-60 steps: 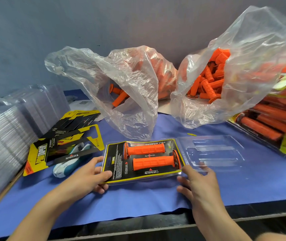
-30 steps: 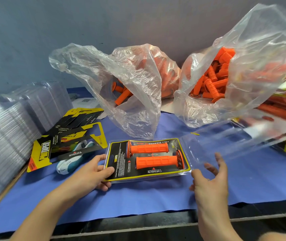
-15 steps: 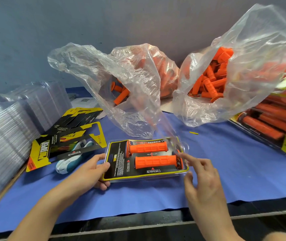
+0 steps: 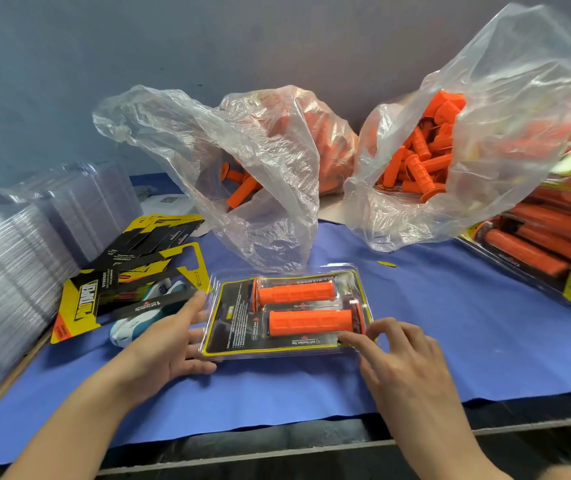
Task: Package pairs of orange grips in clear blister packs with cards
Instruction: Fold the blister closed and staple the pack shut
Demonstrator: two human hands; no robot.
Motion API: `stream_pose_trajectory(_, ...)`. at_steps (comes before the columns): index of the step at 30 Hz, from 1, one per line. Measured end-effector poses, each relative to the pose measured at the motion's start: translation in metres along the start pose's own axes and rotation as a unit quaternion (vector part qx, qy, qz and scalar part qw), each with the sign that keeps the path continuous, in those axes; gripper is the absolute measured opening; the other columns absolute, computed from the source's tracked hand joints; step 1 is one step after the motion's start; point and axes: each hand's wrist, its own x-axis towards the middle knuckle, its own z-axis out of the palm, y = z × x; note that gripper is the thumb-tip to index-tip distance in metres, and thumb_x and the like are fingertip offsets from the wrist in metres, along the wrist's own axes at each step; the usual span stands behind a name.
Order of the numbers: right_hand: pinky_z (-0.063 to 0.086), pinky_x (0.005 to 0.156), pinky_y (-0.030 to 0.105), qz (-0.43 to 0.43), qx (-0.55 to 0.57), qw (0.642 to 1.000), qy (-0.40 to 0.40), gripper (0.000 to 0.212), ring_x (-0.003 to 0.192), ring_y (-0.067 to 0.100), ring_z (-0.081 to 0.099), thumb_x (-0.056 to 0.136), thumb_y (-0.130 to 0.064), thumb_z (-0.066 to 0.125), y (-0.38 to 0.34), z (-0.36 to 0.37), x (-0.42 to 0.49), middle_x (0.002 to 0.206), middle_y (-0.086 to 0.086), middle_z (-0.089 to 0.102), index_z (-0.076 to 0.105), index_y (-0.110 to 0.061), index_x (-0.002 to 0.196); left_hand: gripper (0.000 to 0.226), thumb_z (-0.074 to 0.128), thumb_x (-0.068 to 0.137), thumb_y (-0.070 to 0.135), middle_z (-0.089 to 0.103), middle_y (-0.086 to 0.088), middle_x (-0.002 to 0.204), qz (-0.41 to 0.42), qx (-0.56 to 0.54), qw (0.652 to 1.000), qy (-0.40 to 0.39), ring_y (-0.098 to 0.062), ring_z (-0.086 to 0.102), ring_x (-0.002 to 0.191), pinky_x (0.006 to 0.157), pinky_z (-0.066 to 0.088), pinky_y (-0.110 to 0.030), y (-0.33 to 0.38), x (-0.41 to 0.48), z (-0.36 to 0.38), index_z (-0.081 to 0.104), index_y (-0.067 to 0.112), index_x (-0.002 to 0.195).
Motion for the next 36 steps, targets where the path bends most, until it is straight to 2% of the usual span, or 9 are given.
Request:
stream_pose_trajectory(6, 0.036, 0.083, 0.037, -0.031, -0.022, 0.999, 0.016, 0.052, 0.094, 0.024, 0.051, 0.06, -0.006, 0.087, -0.002, 0.002, 0.0, 0.095, -0.003, 0.059, 0.069, -0.03, 0.103, 0.016, 0.058, 0.098, 0.016, 0.074, -0.007, 0.087, 0.055, 0.06, 0.996, 0.038, -0.016, 0.068, 0.062, 0.047, 0.053, -0.022, -0.008, -0.001, 0.004, 0.063, 0.009, 0.112)
stream_pose_trajectory(15, 0.05, 0.075, 0.036, -0.116, 0.002, 0.993, -0.016, 0.038, 0.082, 0.024, 0.057, 0.082, -0.011, 0.044, -0.017, 0.004, 0.007, 0.095, -0.003, 0.059, 0.067, -0.024, 0.108, 0.019, 0.06, 0.097, 0.01, 0.075, -0.01, 0.086, 0.062, 0.054, 0.996, 0.036, -0.018, 0.068, 0.059, 0.045, 0.053, -0.022, -0.009, -0.004, 0.02, 0.057, 0.007, 0.115)
stream_pose_trajectory(18, 0.052, 0.071, 0.035, -0.118, -0.002, 0.993, -0.021, 0.039, 0.08, 0.023, 0.058, 0.081, -0.012, 0.045, -0.012, 0.005, 0.01, 0.093, -0.004, 0.06, 0.07, -0.025, 0.108, 0.026, 0.059, 0.098, 0.015, 0.073, -0.007, 0.082, 0.087, 0.106, 0.988, 0.067, -0.02, 0.066, 0.055, 0.048, 0.055, -0.027, -0.01, -0.005, 0.024, 0.05, 0.007, 0.121)
stream_pose_trajectory(20, 0.052, 0.069, 0.034, -0.112, -0.002, 0.994, -0.019, 0.039, 0.078, 0.022, 0.059, 0.077, -0.009, 0.052, -0.01, 0.005, 0.012, 0.091, -0.005, 0.061, 0.071, -0.026, 0.106, 0.032, 0.06, 0.097, 0.025, 0.066, -0.003, 0.098, 0.179, 0.246, 0.937, 0.173, -0.018, 0.066, 0.068, 0.065, 0.057, -0.036, -0.014, -0.006, 0.027, 0.047, 0.017, 0.125)
stream_pose_trajectory(22, 0.052, 0.069, 0.033, -0.108, 0.002, 0.994, -0.019, 0.04, 0.078, 0.022, 0.06, 0.075, -0.008, 0.055, -0.009, 0.005, 0.015, 0.091, -0.006, 0.061, 0.072, -0.026, 0.106, 0.029, 0.055, 0.098, 0.033, 0.057, -0.001, 0.109, 0.354, 0.402, 0.797, 0.278, -0.02, 0.061, 0.09, 0.083, 0.051, -0.041, -0.015, -0.01, 0.033, 0.051, 0.02, 0.123)
stream_pose_trajectory(23, 0.051, 0.068, 0.033, -0.108, 0.003, 0.994, -0.018, 0.04, 0.078, 0.021, 0.06, 0.074, -0.007, 0.058, -0.009, 0.004, 0.016, 0.091, -0.006, 0.061, 0.072, -0.027, 0.106, 0.026, 0.053, 0.097, 0.035, 0.056, 0.0, 0.108, 0.435, 0.448, 0.731, 0.275, -0.021, 0.057, 0.095, 0.085, 0.049, -0.041, -0.014, -0.015, 0.04, 0.056, 0.019, 0.118)
stream_pose_trajectory(25, 0.05, 0.067, 0.032, -0.104, 0.009, 0.994, -0.02, 0.042, 0.076, 0.021, 0.059, 0.07, -0.004, 0.068, -0.008, 0.003, 0.02, 0.089, -0.007, 0.061, 0.072, -0.028, 0.105, 0.025, 0.051, 0.094, 0.04, 0.057, 0.004, 0.102, 0.518, 0.508, 0.661, 0.194, -0.02, 0.056, 0.093, 0.083, 0.047, -0.037, -0.012, -0.022, 0.058, 0.06, 0.022, 0.109)
stream_pose_trajectory(30, 0.048, 0.067, 0.028, -0.102, 0.043, 0.993, -0.045, 0.052, 0.073, 0.018, 0.057, 0.062, -0.003, 0.084, -0.004, 0.0, 0.023, 0.084, -0.009, 0.06, 0.073, -0.03, 0.105, 0.02, 0.051, 0.091, 0.037, 0.058, 0.003, 0.092, 0.537, 0.621, 0.55, 0.154, -0.02, 0.058, 0.083, 0.074, 0.049, -0.033, -0.026, -0.023, 0.105, 0.064, 0.025, 0.099)
stream_pose_trajectory(36, 0.046, 0.061, 0.027, -0.124, 0.048, 0.99, -0.044, 0.04, 0.07, 0.016, 0.056, 0.067, -0.007, 0.084, 0.002, -0.002, 0.035, 0.08, -0.009, 0.058, 0.072, -0.031, 0.097, 0.016, 0.076, 0.083, 0.023, 0.057, 0.003, 0.08, 0.546, 0.608, 0.539, 0.205, -0.02, 0.055, 0.074, 0.065, 0.044, -0.032, -0.016, -0.016, 0.119, 0.06, 0.023, 0.083)
